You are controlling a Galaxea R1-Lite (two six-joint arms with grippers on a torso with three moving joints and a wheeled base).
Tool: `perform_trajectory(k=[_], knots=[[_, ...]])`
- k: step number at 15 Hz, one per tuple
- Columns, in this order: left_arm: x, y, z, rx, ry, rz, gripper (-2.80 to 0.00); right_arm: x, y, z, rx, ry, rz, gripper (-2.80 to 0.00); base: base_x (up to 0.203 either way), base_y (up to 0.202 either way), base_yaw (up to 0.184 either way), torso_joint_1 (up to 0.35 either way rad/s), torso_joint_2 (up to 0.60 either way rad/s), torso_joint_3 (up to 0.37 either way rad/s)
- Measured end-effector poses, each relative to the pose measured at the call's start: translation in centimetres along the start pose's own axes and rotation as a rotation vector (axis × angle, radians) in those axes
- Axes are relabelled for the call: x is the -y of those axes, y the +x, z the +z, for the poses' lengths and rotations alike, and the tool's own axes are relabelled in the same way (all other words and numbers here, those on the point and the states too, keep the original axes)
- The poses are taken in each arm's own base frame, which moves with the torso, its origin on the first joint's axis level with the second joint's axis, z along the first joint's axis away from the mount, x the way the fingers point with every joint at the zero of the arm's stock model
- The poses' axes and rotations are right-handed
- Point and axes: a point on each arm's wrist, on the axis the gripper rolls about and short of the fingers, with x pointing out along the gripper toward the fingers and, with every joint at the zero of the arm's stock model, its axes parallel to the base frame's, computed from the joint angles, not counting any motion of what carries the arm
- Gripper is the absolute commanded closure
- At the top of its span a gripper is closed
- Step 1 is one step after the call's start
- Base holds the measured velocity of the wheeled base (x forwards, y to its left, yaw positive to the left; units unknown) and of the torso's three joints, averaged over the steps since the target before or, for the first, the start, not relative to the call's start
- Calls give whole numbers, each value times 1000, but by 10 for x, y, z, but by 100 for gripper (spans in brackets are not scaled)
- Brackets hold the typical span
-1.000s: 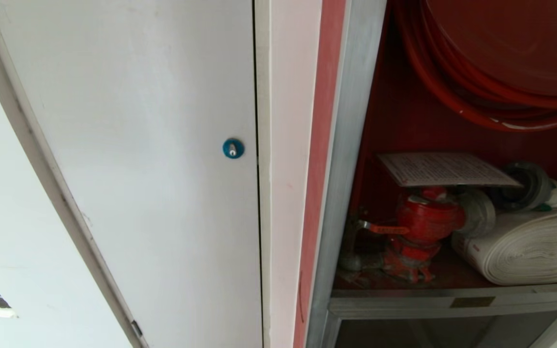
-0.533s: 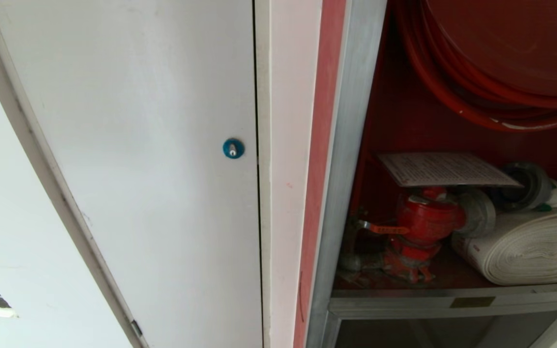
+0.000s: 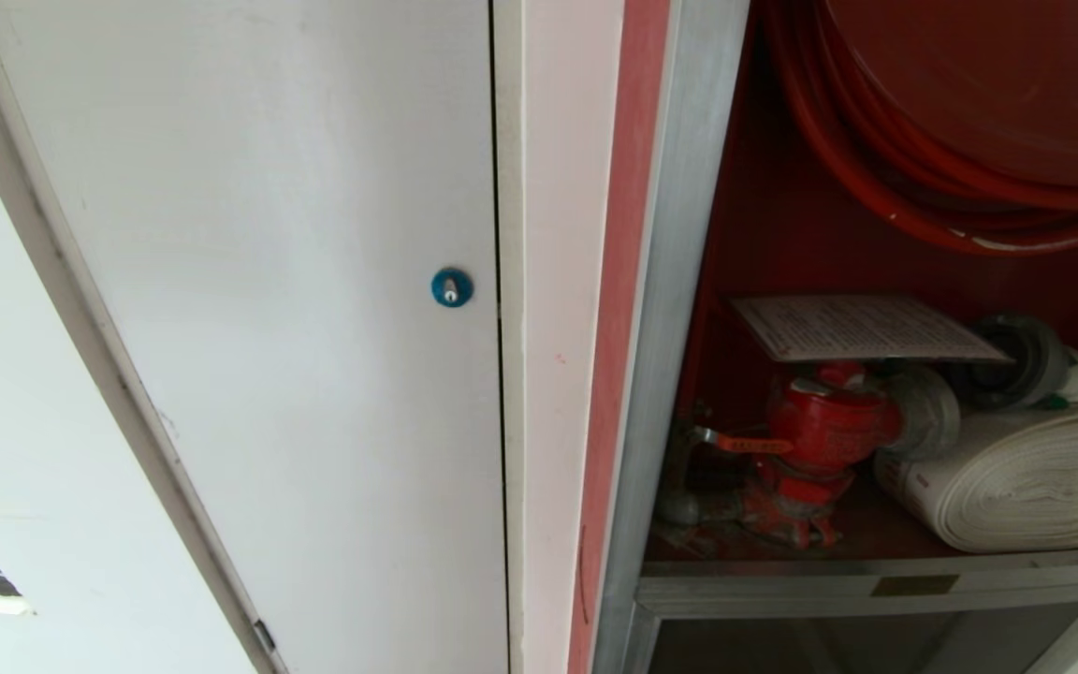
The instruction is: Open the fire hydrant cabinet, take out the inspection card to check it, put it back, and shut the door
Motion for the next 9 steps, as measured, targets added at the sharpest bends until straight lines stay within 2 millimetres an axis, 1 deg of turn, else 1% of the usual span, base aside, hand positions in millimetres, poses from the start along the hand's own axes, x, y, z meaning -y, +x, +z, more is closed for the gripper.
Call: perform_trajectory(k=[2, 4, 6, 9], knots=[[0, 0, 0, 0, 0, 0, 0, 1, 2, -1, -70, -171, -30, 0, 0, 0, 0, 0, 0, 0], [0, 0, 0, 0, 0, 0, 0, 6, 2, 2, -72, -271, -42, 0, 0, 0, 0, 0, 0, 0], [0, 0, 0, 0, 0, 0, 0, 13, 2, 8, -66, -324, -55, 0, 0, 0, 0, 0, 0, 0], [0, 0, 0, 0, 0, 0, 0, 34, 9, 25, -39, -345, -66, 0, 0, 0, 0, 0, 0, 0]])
